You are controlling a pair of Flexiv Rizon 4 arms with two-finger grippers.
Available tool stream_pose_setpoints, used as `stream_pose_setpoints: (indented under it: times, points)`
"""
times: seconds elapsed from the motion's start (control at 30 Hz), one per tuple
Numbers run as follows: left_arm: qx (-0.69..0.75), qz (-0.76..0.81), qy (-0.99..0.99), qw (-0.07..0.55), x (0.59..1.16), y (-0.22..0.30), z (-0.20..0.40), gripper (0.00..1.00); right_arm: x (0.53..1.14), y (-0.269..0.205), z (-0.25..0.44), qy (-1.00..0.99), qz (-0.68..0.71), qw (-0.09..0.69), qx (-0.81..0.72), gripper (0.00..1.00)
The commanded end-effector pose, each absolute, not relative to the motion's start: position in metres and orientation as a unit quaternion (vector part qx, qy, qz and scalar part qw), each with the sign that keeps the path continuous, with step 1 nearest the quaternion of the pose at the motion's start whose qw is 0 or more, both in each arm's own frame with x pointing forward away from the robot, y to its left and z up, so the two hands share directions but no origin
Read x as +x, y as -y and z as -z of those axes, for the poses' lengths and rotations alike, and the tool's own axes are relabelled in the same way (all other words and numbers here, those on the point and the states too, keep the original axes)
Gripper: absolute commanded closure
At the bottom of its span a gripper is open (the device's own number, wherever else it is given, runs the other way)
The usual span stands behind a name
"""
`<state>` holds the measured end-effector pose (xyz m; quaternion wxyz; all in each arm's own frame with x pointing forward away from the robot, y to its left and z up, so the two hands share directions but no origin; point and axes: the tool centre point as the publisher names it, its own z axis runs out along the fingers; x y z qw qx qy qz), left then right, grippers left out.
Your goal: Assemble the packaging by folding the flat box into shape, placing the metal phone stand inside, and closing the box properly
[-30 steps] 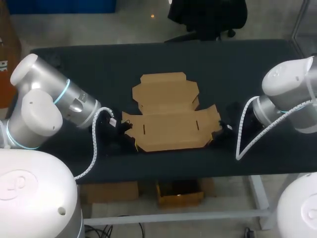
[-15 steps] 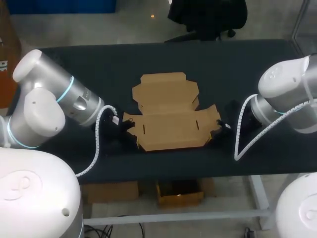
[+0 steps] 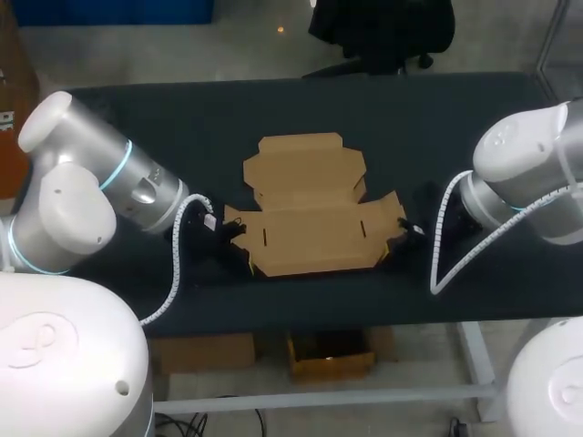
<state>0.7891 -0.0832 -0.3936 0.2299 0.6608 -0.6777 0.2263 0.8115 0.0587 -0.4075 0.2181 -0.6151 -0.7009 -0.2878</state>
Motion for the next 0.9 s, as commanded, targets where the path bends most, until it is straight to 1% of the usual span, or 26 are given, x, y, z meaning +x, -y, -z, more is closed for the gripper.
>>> stream_pose_setpoints:
  times: [0.03, 0.67, 0.9]
  points:
    - [0.665, -0.22, 0.677, 0.225, 0.79, 0.086, 0.392, 1.0, 0.814, -0.057, 0.408, 0.697, 0.282, 0.222, -0.621, 1.0]
    - [0.68, -0.203, 0.67, 0.218, 0.794, 0.087, 0.391, 1.0, 0.825, -0.056, 0.405, 0.692, 0.267, 0.227, -0.631, 1.0]
    - [0.677, -0.197, 0.676, 0.215, 0.794, 0.094, 0.389, 1.0, 0.827, -0.068, 0.402, 0.701, 0.264, 0.224, -0.623, 1.0]
